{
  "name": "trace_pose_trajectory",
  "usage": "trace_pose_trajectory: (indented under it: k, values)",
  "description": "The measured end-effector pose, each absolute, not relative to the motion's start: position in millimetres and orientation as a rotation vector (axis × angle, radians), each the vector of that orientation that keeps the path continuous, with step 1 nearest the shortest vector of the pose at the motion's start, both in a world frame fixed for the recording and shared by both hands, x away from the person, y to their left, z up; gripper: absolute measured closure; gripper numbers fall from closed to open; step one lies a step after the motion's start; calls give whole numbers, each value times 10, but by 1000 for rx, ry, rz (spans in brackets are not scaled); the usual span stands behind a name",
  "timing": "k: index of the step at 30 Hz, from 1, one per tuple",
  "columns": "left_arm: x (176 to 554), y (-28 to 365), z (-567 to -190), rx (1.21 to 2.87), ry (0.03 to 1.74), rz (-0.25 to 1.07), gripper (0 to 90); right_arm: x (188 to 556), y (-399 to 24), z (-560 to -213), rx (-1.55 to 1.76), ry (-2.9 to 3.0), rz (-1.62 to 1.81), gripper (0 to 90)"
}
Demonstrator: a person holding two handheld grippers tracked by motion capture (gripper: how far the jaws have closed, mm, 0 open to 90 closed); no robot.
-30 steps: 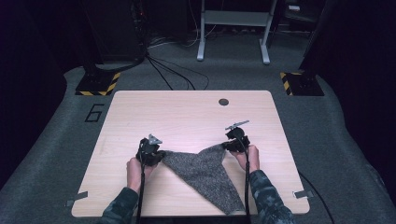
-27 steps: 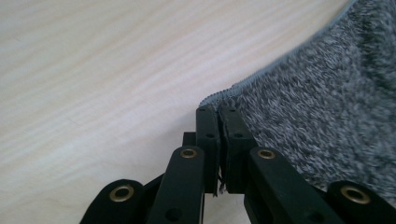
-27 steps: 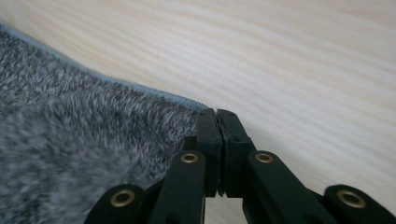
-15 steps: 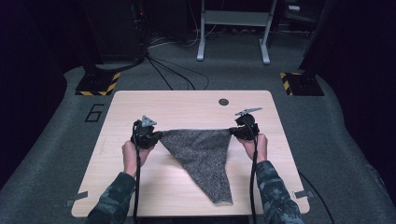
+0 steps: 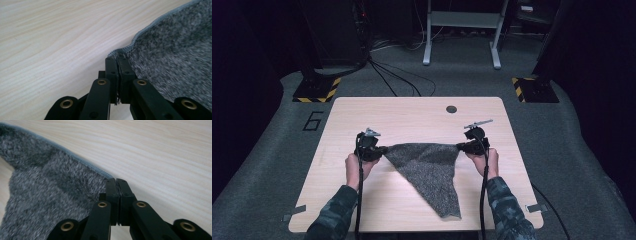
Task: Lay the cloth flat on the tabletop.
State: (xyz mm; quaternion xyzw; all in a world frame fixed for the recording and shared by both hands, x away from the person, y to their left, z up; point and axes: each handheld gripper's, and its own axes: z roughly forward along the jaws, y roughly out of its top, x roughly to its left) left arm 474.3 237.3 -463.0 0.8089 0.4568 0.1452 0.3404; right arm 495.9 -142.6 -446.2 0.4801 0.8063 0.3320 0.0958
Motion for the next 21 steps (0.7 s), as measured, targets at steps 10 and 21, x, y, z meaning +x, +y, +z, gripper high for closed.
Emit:
trace_pose_trajectory:
  k: [10,21]
  values:
    - [5498,2374,-3928,2030,1185,525,887,5721,-1398,-3845,1390,2268,962,899]
    - [5027,2345,-3152,1947,935,783,886,5246,-1423,-2729,1095,2109,1140,897]
